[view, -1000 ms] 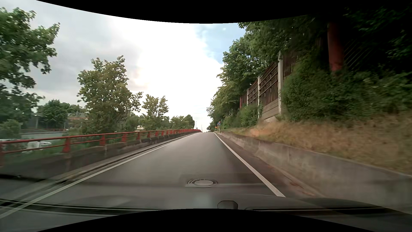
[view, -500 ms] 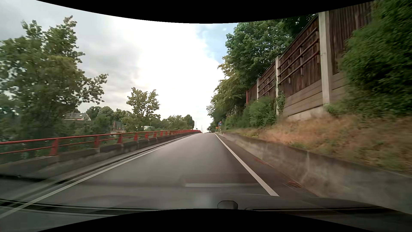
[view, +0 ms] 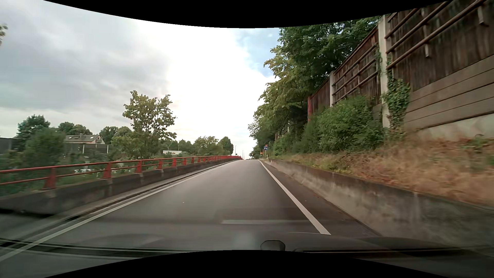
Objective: Follow the waypoints while adhering to traffic rules and regulations
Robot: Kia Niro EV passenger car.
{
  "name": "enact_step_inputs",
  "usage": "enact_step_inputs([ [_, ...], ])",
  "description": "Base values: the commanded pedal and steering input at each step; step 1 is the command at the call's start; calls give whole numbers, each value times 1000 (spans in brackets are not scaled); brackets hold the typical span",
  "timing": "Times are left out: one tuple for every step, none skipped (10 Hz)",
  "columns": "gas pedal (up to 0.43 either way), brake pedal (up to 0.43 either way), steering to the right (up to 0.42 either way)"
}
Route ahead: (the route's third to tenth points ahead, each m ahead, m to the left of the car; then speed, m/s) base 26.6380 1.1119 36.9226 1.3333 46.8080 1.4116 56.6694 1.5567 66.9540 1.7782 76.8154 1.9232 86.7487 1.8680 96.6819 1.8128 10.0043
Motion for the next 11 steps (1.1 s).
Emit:
enact_step_inputs([
  [311, 0, -5],
  [311, 0, -4],
  [299, 0, -4],
  [299, 0, -4],
  [287, 0, -4],
  [287, 0, -4],
  [287, 0, -4],
  [287, 0, -4],
  [280, 0, -4],
  [280, 0, -4],
  [268, 0, -4],
])
